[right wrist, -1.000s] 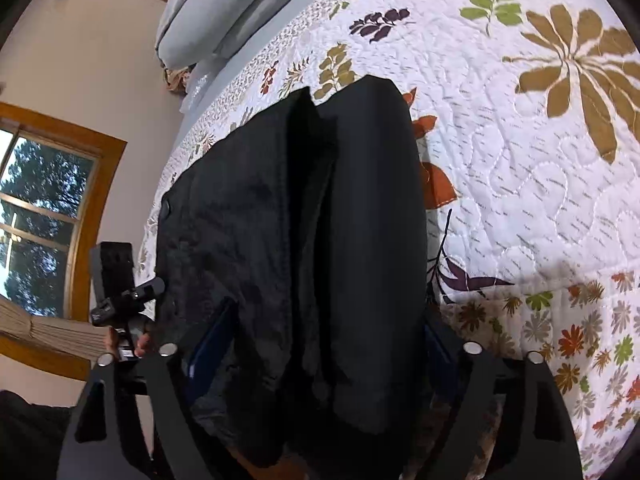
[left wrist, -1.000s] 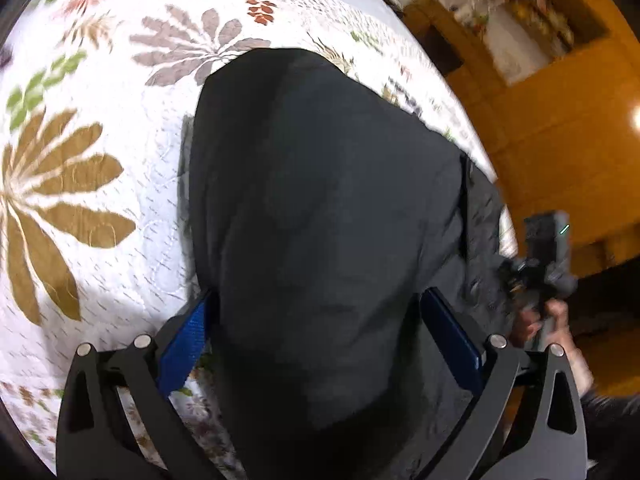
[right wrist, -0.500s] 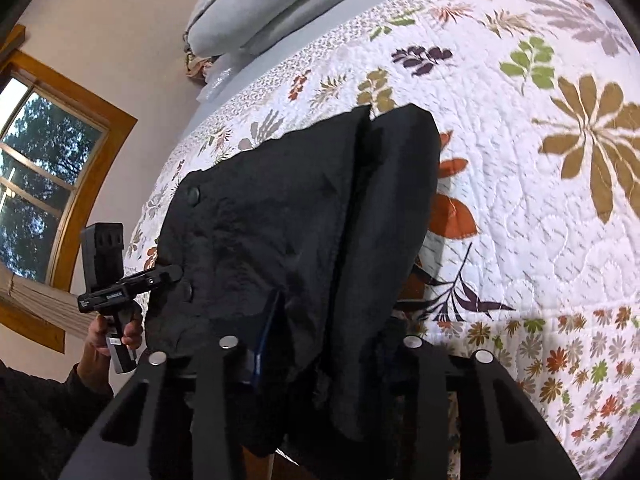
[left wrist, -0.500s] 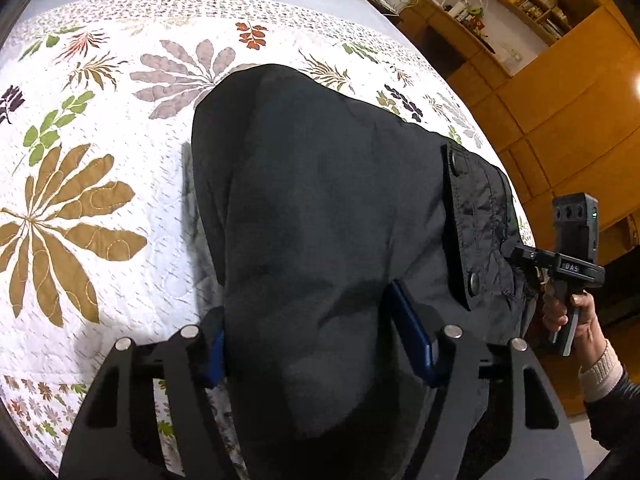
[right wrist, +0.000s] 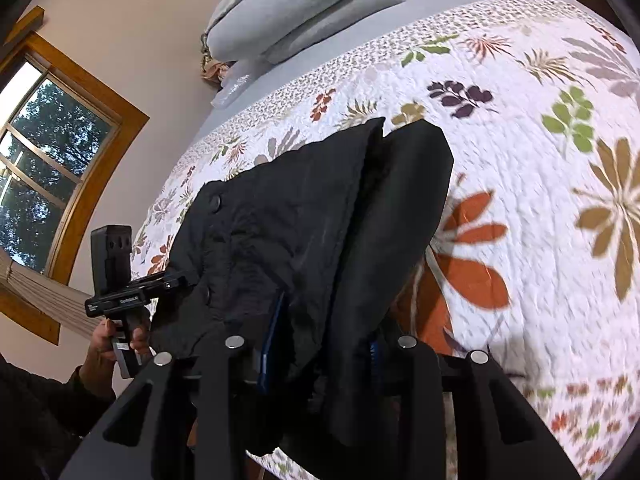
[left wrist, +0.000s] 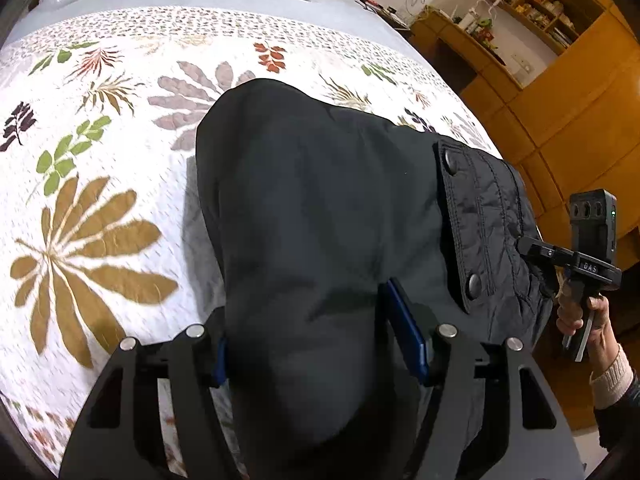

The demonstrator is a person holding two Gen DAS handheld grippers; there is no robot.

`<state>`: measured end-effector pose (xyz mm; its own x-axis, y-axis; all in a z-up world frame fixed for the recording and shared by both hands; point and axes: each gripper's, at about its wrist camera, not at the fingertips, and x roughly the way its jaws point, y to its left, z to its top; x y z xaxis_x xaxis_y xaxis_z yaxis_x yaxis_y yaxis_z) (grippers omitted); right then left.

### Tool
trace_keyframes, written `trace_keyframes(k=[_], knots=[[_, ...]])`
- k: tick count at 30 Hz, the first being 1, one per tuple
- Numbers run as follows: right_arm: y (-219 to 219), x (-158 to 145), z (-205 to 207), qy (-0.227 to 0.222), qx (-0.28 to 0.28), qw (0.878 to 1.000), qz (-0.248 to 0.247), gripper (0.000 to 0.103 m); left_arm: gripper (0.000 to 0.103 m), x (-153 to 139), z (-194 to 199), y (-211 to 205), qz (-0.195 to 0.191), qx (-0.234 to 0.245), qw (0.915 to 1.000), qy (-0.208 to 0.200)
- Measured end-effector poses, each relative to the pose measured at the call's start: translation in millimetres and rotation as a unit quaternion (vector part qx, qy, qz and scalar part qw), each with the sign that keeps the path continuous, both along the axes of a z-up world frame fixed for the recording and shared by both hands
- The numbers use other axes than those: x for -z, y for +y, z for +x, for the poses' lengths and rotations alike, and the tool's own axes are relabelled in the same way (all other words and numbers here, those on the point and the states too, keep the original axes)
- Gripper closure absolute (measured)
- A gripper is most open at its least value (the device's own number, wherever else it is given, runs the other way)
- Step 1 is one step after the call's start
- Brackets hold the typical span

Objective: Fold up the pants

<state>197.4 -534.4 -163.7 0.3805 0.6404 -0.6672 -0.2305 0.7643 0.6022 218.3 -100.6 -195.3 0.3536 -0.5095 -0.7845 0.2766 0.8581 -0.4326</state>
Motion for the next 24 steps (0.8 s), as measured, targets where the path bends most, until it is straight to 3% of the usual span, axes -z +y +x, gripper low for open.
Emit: trace_keyframes(k=[17, 22, 24], knots=[[45.6, 3.7, 90.1, -0.019, -0.007, 1.000, 0.022, 0.067, 0.039, -6.5, 98.4, 51.5, 0.013, -0.045, 0.9989, 0.002], [45.4, 10.0, 91.1, -0.006, -0.006, 1.000, 0.025, 0.067, 0.038, -4.8, 105.1, 60.4, 0.010, -0.042, 0.9991, 0.007], [44.3, 12.1, 89.7, 0.006, -0.003, 1.000, 0.027, 0.061, 0.038, -4.7, 100.3, 62.5, 0.009, -0.042, 0.9991, 0.005]])
